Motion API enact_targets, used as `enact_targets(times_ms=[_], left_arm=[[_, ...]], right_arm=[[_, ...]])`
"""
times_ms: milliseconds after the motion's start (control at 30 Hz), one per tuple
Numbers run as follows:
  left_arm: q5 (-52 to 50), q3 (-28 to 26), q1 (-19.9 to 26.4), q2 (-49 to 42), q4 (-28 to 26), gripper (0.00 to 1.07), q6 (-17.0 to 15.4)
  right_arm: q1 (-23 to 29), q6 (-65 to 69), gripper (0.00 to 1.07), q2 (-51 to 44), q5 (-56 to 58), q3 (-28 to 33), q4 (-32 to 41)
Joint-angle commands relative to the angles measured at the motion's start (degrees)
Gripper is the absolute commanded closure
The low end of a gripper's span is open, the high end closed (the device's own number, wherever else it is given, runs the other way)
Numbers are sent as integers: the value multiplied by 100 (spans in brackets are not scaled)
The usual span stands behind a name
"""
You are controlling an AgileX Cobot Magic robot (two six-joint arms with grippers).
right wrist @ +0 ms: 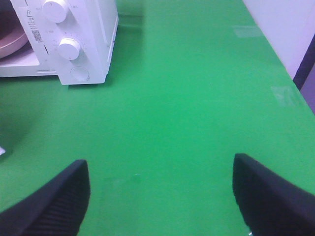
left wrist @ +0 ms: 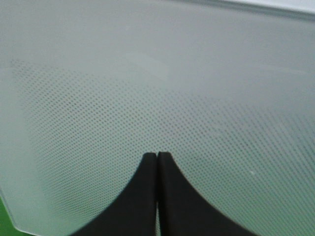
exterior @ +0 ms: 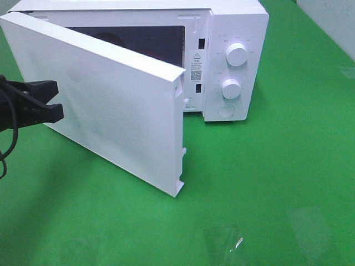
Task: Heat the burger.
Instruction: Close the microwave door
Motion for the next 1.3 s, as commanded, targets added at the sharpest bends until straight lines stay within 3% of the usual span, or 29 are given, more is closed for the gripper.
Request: enact_targets(times_ms=[33,200,600,1300], left_arm=[[-183,-166,-235,201,-115,107,6],[-201,-286,-384,327,-195,107,6],[-103,-1134,-1089,951,-602,107,11],[447,-2521,-1662,1793,-659,107,-115]], right_arm=[[-29,23,31,-155,-74,6,11],[-29,23,31,-155,-74,6,11],[-29,23,31,-155,-74,6,11],[-29,23,31,-155,-74,6,11]])
